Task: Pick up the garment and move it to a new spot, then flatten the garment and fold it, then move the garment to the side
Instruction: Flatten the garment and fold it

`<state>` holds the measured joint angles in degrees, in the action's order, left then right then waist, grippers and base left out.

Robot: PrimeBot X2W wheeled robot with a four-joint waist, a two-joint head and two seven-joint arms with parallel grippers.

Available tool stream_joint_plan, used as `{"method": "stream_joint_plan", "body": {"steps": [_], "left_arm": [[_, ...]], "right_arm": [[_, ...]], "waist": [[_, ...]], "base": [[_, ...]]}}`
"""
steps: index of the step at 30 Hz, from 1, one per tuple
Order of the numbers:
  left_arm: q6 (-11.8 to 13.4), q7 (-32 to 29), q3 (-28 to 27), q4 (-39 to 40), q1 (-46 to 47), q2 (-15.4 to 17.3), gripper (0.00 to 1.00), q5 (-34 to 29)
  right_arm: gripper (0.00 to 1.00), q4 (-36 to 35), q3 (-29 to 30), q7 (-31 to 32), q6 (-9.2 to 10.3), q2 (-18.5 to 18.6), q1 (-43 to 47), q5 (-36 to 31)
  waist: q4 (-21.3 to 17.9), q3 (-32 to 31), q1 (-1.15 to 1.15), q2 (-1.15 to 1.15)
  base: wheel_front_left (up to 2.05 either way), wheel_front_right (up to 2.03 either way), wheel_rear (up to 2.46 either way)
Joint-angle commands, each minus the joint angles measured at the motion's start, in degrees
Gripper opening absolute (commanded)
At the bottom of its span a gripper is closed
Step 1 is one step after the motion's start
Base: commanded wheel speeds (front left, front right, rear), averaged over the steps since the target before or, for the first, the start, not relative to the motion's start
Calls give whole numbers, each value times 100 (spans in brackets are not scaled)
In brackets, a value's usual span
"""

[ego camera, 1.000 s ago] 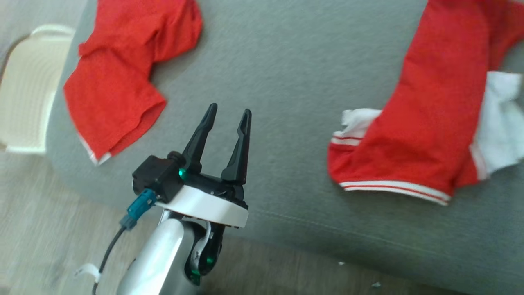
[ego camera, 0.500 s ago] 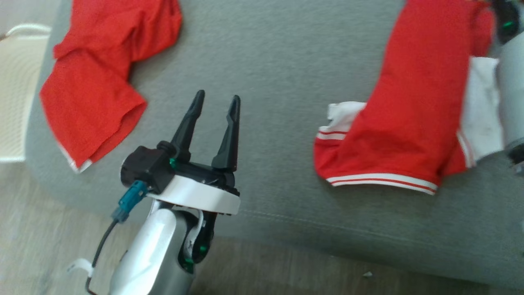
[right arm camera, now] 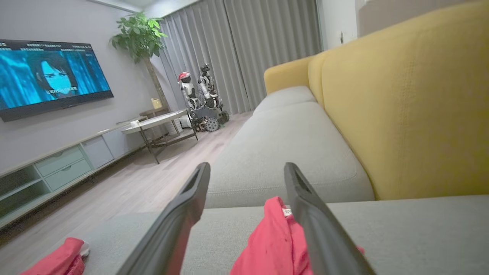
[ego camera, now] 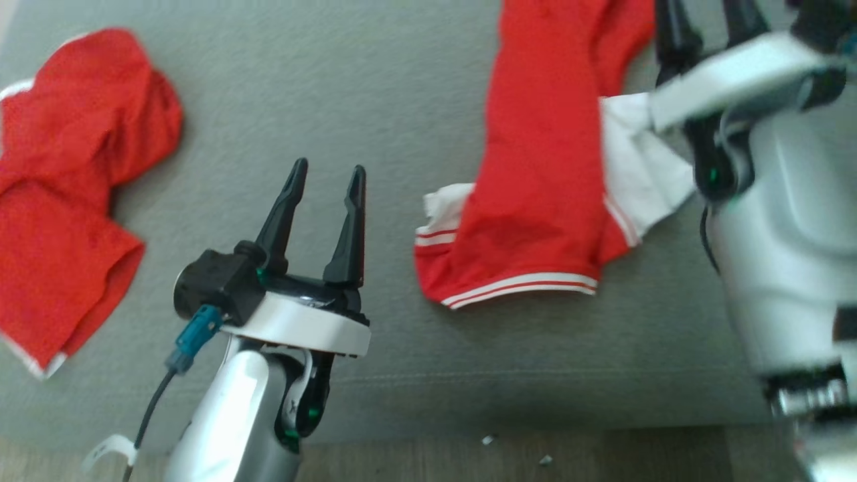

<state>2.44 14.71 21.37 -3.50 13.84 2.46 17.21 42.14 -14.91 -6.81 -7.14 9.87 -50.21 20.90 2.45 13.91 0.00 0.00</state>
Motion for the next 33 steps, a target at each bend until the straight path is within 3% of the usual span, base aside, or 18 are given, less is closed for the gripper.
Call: {"method": "stream_joint_plan", "body": {"steps": [1,6,15,20,23,26,30,33], "left_arm": [[-20,29,-205,175,66,42,100,-45],[-19,29,-262,169,-58,42,100,-50],[-59,29,-348,92,-122,42,100,-126],[-251,29,-228,-109,-14,42,100,-489],[-590,29,220,-593,77,67,100,-927],[-772,29,659,-1008,251,67,100,-1241],[-839,29,1101,-1460,525,65,100,-1600],[-748,29,1231,-1689,674,63,100,-1794]], "right_arm": [[100,-323,-126,-61,-35,-19,127,56],[100,-1494,-107,-122,-35,73,1326,160],[100,-3068,189,-194,-35,-137,3040,-435],[100,-3493,342,-89,-35,-270,3341,-647],[100,-3632,543,-69,-35,-367,3416,-723],[100,-3684,699,-51,-35,-447,3470,-797],[100,-3695,869,-78,-35,-543,3496,-829],[100,-3682,924,-102,-35,-580,3486,-821]], "waist": [[-276,-225,0,0],[-545,-379,0,0],[-858,-371,0,0],[-1043,-271,0,0],[-1185,-222,0,0],[-1339,-161,0,0],[-1560,-62,0,0],[-1673,-17,0,0]], "base": [[0,0,0],[0,0,0],[0,0,0],[0,0,0],[0,0,0],[0,0,0],[0,0,0],[0,0,0]]}}
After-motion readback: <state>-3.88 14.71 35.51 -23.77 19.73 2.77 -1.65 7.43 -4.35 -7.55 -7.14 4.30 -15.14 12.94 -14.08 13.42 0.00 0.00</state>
